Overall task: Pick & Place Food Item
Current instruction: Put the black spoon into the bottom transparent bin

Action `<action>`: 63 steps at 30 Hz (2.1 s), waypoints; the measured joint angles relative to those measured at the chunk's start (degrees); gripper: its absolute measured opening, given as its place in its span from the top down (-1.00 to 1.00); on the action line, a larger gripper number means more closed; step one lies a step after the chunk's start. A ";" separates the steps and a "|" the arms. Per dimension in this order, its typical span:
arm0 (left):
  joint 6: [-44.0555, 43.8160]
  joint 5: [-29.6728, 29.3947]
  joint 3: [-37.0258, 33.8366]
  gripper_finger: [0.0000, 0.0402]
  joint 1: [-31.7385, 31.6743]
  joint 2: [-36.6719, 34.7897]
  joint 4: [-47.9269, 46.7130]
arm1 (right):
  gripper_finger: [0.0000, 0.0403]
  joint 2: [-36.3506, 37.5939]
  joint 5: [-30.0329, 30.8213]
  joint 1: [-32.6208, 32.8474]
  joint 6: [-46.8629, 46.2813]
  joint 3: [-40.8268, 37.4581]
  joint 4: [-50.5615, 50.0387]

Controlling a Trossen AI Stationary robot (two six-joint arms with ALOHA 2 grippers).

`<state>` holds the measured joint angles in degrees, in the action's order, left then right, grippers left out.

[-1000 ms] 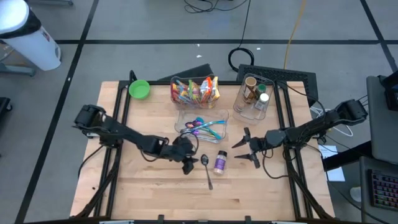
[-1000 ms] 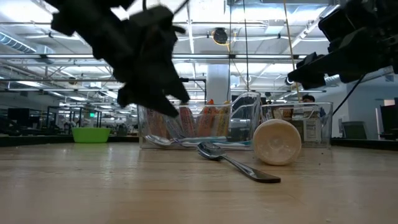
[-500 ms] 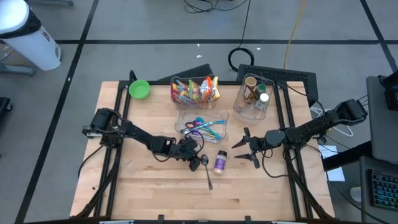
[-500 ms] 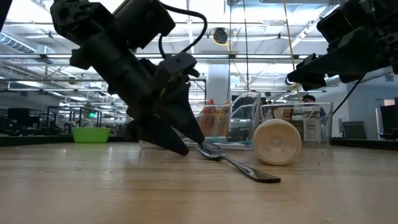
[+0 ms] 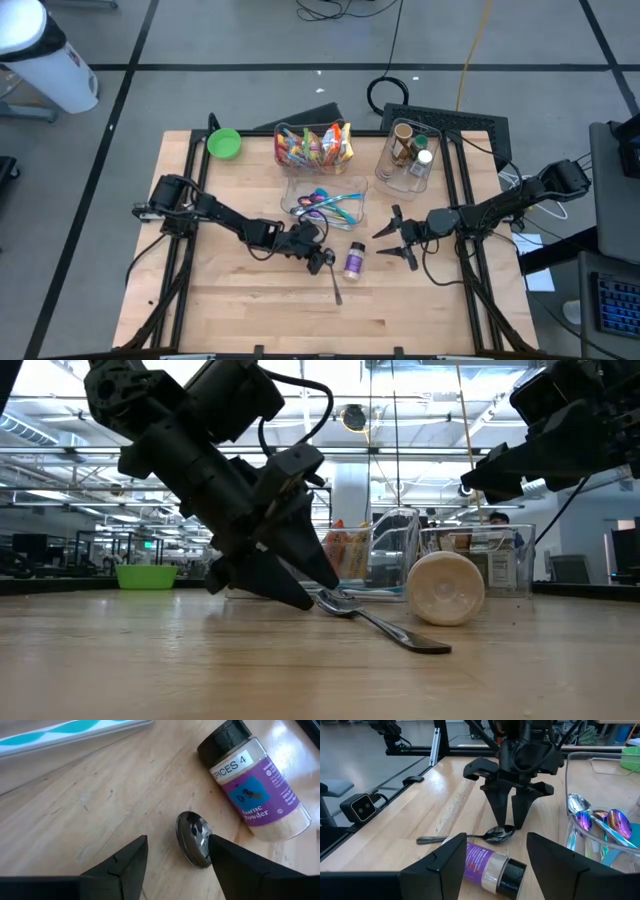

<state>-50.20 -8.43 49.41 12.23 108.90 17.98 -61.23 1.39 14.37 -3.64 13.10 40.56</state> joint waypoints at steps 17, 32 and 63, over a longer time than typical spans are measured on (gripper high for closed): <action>0.87 -0.34 -0.04 0.82 -0.31 0.02 -0.97 | 0.02 0.00 0.02 0.00 0.02 0.00 0.35; 4.96 6.43 -0.13 0.99 -1.23 -3.83 0.95 | 0.03 0.00 0.04 0.00 0.02 0.00 0.99; 34.61 -30.73 -0.01 1.00 -7.12 -28.66 11.64 | 0.03 -16.45 28.09 -0.02 30.37 25.65 1.55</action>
<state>-15.59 -39.16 49.40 5.11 80.24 29.63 -77.68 29.48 14.35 26.73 38.75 42.11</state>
